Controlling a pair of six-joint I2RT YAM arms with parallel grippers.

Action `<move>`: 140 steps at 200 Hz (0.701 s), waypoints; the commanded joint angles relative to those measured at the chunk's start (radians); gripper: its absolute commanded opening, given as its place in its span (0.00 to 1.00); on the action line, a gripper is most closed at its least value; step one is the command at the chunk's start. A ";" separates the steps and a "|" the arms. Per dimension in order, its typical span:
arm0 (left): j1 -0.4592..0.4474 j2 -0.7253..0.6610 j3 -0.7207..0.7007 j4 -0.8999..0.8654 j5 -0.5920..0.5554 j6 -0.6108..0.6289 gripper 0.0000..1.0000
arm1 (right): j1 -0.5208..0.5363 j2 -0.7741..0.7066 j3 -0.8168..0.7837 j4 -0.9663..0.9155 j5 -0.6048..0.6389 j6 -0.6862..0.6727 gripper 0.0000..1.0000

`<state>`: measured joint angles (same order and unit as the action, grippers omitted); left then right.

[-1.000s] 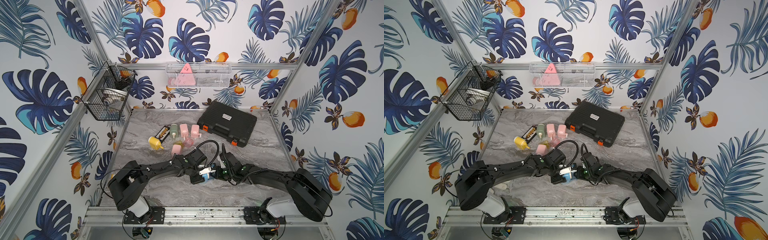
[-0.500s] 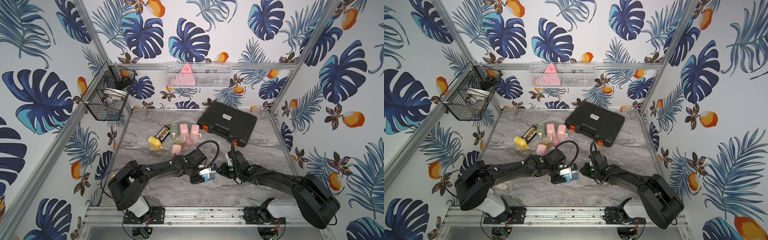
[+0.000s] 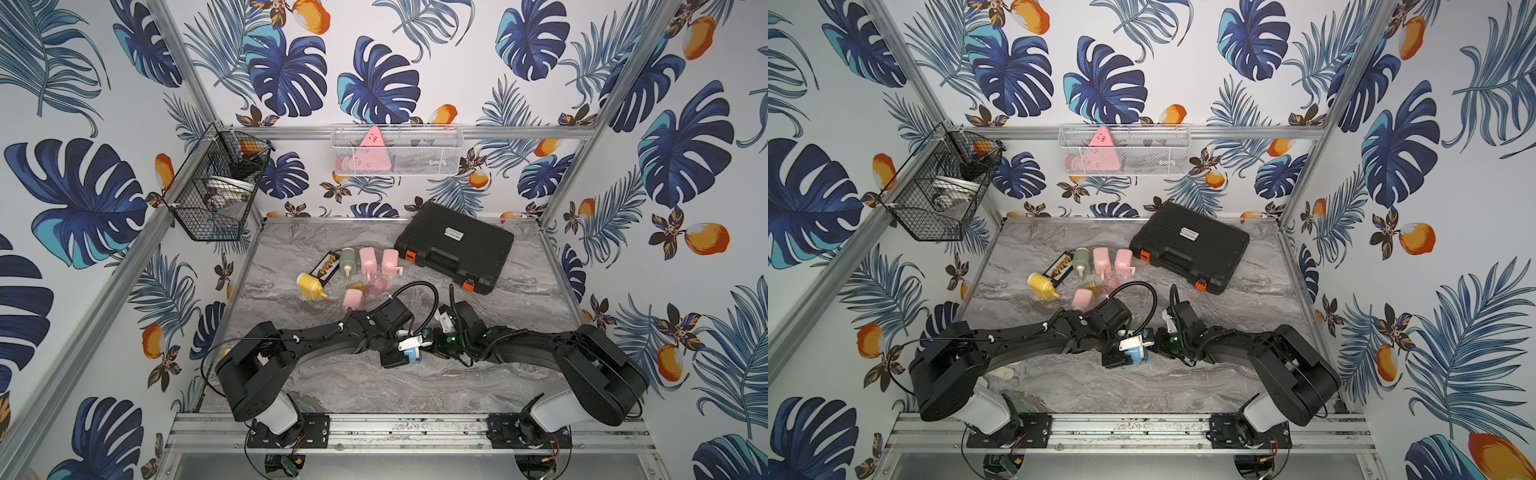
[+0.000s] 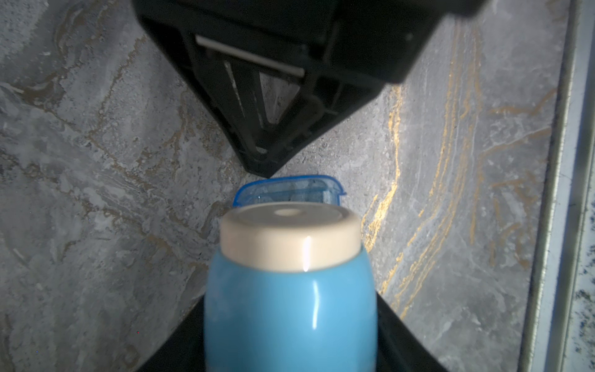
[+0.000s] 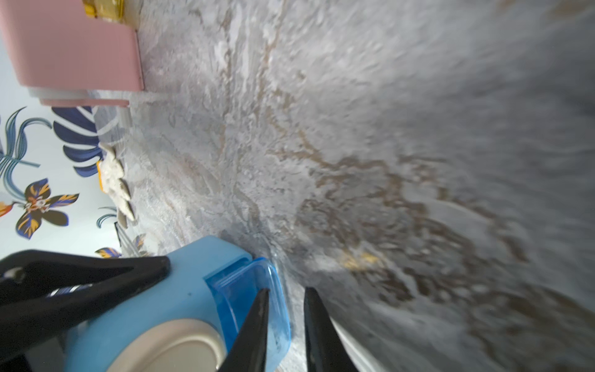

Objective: Put the tray back into the pencil sharpener
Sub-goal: Close the container of the pencil sharpener.

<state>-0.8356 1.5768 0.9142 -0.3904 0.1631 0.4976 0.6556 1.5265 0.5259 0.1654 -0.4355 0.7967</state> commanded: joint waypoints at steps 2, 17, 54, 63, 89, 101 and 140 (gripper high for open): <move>0.001 0.006 -0.009 0.012 -0.037 0.022 0.40 | 0.004 0.019 0.005 0.075 -0.064 0.018 0.23; 0.001 0.004 -0.009 0.016 -0.040 0.021 0.39 | 0.003 0.021 0.002 0.087 -0.071 0.026 0.23; 0.001 0.000 -0.007 0.021 -0.038 0.018 0.39 | 0.003 0.025 -0.003 0.104 -0.085 0.036 0.24; 0.001 -0.001 -0.009 0.022 -0.035 0.018 0.39 | 0.003 0.030 -0.006 0.111 -0.091 0.037 0.23; 0.001 -0.004 -0.009 0.025 -0.031 0.015 0.39 | 0.003 0.049 -0.004 0.130 -0.107 0.043 0.23; 0.001 -0.006 -0.009 0.025 -0.033 0.013 0.39 | 0.005 0.059 -0.003 0.139 -0.114 0.046 0.23; 0.001 -0.008 -0.009 0.030 -0.031 0.012 0.38 | 0.007 0.080 0.002 0.156 -0.133 0.047 0.23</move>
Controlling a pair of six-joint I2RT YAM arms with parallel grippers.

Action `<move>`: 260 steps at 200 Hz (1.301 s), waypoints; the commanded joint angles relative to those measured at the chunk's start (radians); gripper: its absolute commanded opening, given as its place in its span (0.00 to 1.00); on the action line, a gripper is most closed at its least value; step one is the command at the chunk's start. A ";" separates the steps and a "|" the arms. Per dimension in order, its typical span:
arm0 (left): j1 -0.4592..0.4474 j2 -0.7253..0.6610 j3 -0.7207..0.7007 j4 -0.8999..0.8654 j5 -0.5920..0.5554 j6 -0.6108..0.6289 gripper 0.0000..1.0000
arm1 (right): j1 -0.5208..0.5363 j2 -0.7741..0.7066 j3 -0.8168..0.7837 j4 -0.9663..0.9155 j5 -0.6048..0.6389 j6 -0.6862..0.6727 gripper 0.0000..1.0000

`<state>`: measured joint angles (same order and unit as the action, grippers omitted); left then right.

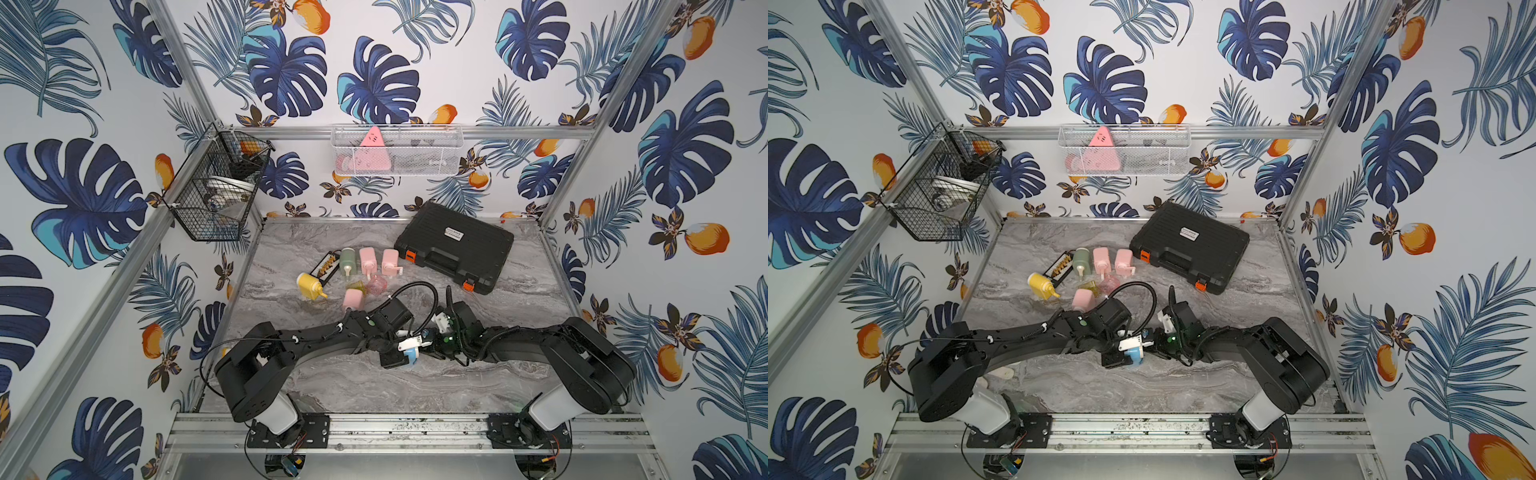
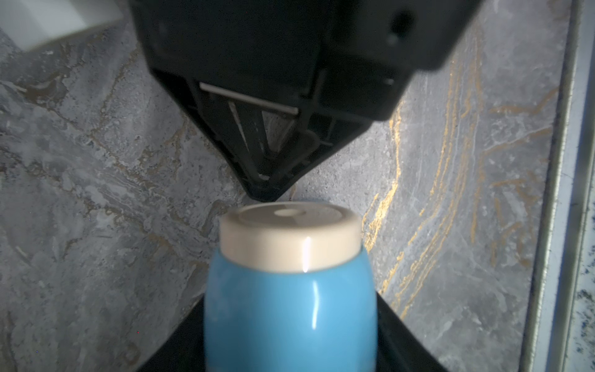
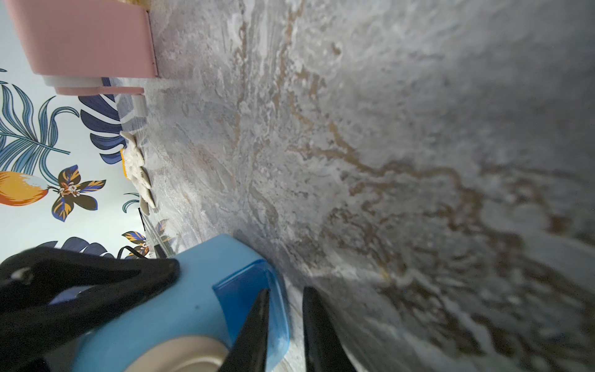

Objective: Put the tray back into the pencil sharpener
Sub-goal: Close the container of the pencil sharpener.

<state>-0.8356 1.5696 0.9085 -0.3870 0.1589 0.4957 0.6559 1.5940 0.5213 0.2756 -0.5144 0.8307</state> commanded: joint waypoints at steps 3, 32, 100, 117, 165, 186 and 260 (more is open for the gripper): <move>0.001 0.000 -0.003 0.027 -0.027 0.014 0.38 | 0.007 0.014 0.007 0.047 -0.055 0.013 0.23; 0.001 -0.009 -0.005 0.038 -0.024 0.009 0.38 | 0.013 0.040 0.014 0.055 -0.062 0.013 0.23; 0.001 -0.014 -0.010 0.052 -0.030 0.000 0.37 | 0.010 0.013 -0.013 0.040 0.032 0.056 0.22; 0.001 -0.020 -0.014 0.056 -0.037 -0.002 0.36 | -0.021 -0.071 -0.064 0.007 0.126 0.087 0.23; 0.000 -0.098 -0.017 0.104 -0.101 -0.076 0.26 | -0.037 -0.429 -0.106 -0.348 0.530 0.111 0.28; 0.000 -0.151 -0.001 0.126 -0.139 -0.129 0.22 | -0.042 -0.568 -0.127 -0.427 0.631 0.120 0.29; 0.000 -0.098 0.218 0.034 -0.341 -0.397 0.11 | -0.045 -0.738 -0.112 -0.551 0.728 0.105 0.31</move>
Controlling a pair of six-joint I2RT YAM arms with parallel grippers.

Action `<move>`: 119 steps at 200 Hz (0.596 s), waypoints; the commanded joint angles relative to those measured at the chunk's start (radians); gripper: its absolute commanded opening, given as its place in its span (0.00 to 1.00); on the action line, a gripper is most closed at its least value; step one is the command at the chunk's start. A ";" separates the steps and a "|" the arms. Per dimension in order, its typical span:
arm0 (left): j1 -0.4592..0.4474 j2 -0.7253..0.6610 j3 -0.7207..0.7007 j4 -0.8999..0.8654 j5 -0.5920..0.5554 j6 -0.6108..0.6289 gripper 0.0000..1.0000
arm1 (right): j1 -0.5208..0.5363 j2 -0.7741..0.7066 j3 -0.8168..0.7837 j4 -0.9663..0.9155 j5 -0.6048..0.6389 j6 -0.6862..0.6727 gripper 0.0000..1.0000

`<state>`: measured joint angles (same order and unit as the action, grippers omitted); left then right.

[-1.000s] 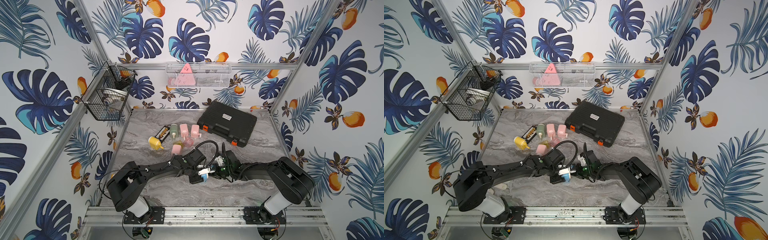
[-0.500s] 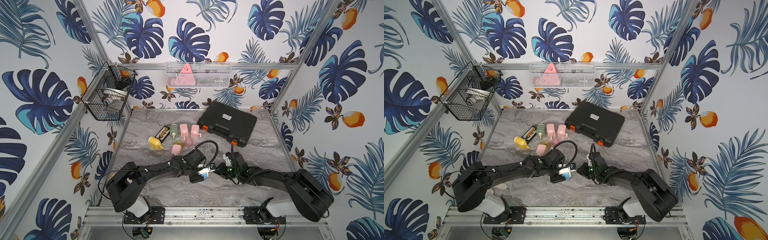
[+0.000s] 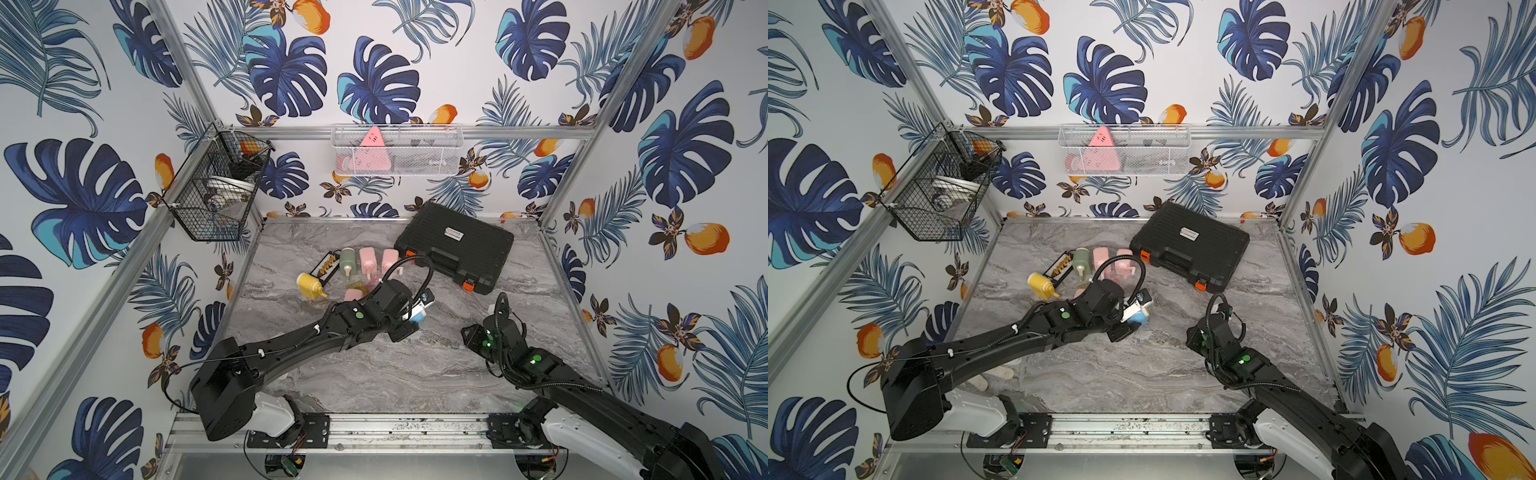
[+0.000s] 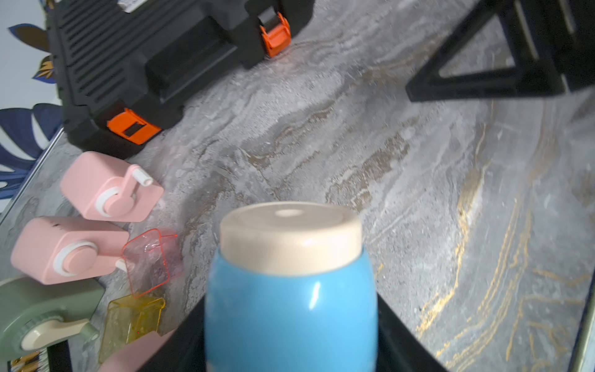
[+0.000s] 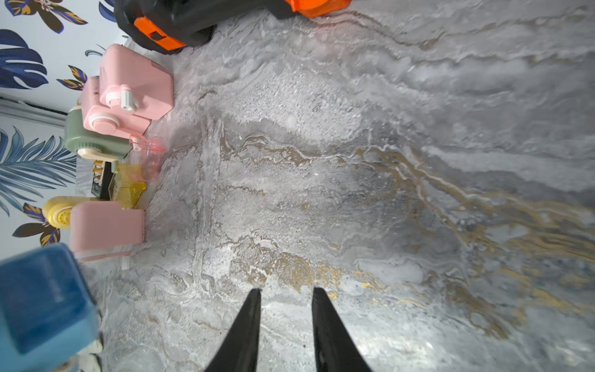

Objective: Put the tray back into the pencil sharpener
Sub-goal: Close the container of the pencil sharpener.

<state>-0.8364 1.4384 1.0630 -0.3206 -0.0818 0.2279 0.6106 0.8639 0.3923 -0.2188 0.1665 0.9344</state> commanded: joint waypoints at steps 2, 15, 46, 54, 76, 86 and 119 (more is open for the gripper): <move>0.001 0.038 0.070 -0.037 -0.109 -0.140 0.10 | 0.000 -0.008 0.019 -0.058 0.047 0.000 0.31; 0.002 0.074 0.121 -0.069 -0.135 -0.174 0.08 | 0.001 -0.009 0.026 -0.065 0.047 -0.005 0.31; 0.003 0.149 0.213 -0.118 -0.196 -0.250 0.00 | 0.000 -0.013 0.036 -0.077 0.057 -0.018 0.32; 0.005 0.171 0.241 -0.139 -0.218 -0.275 0.00 | 0.000 -0.015 0.037 -0.082 0.059 -0.020 0.32; 0.007 0.231 0.326 -0.182 -0.254 -0.348 0.00 | 0.001 -0.024 0.039 -0.091 0.064 -0.025 0.32; 0.008 0.257 0.358 -0.194 -0.266 -0.378 0.00 | 0.001 -0.027 0.039 -0.096 0.067 -0.027 0.33; 0.008 0.341 0.461 -0.234 -0.296 -0.469 0.00 | 0.000 -0.041 0.042 -0.113 0.071 -0.031 0.33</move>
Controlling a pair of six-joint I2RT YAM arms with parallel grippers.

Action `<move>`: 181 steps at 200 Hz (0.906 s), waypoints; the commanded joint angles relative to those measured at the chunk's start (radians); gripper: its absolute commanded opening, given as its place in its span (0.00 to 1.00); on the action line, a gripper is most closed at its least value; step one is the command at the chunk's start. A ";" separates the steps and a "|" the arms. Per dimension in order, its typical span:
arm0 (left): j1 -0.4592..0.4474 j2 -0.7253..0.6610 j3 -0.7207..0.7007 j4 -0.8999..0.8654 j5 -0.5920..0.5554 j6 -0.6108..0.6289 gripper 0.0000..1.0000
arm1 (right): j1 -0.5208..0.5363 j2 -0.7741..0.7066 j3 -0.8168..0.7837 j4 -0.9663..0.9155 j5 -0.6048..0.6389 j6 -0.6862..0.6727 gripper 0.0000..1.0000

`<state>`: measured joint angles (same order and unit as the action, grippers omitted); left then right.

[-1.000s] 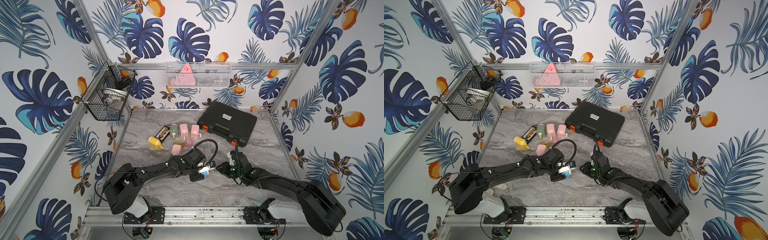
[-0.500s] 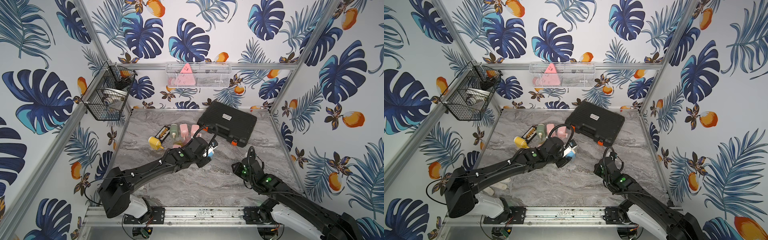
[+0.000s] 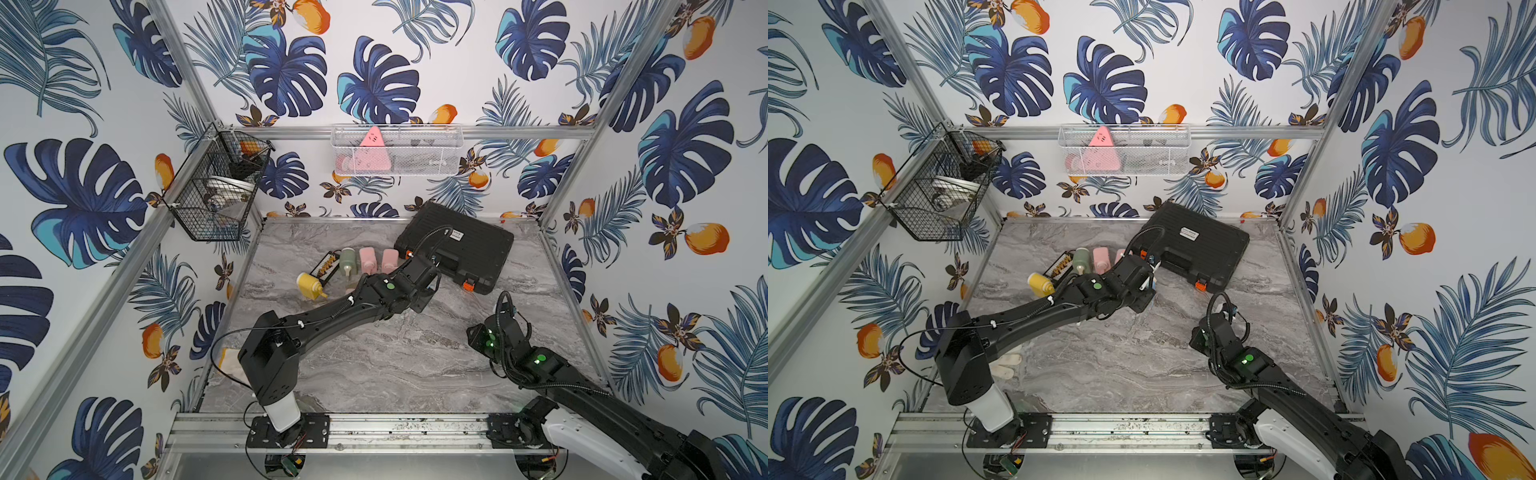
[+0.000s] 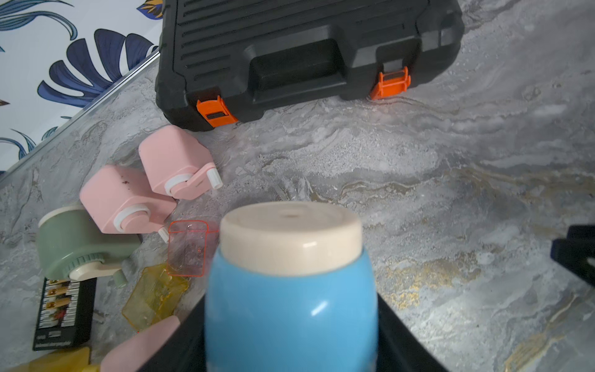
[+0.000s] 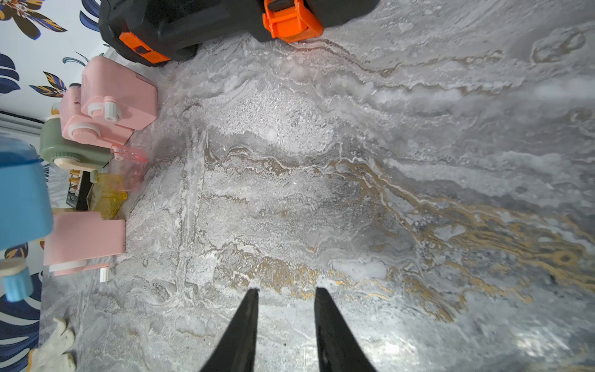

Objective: Put the tray back into the pencil sharpener
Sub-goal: Close the container of the pencil sharpener, then place the pencil sharpener at the center of the board.

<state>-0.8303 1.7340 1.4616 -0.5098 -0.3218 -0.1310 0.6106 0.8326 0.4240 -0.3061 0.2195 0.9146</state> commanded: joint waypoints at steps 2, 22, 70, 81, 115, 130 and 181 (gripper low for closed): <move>0.002 0.053 0.068 -0.048 -0.059 -0.114 0.00 | 0.000 -0.011 0.010 -0.025 0.019 -0.012 0.33; 0.005 0.133 0.154 -0.105 -0.101 -0.163 0.00 | 0.001 -0.020 0.011 -0.033 0.022 -0.016 0.33; 0.036 0.322 0.360 -0.190 -0.087 -0.255 0.00 | 0.000 -0.021 0.018 -0.043 0.020 -0.020 0.34; 0.045 0.357 0.393 -0.190 -0.078 -0.263 0.00 | 0.001 -0.020 0.020 -0.045 0.020 -0.020 0.34; 0.079 0.474 0.528 -0.232 -0.046 -0.291 0.00 | 0.000 -0.023 0.025 -0.049 0.019 -0.022 0.34; 0.092 0.523 0.588 -0.249 -0.040 -0.296 0.00 | 0.001 -0.021 0.026 -0.049 0.017 -0.022 0.34; 0.118 0.652 0.748 -0.285 -0.028 -0.309 0.00 | 0.001 -0.014 0.033 -0.047 0.008 -0.020 0.34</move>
<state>-0.7227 2.3508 2.1651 -0.7685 -0.3492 -0.4118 0.6106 0.8146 0.4454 -0.3462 0.2256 0.8967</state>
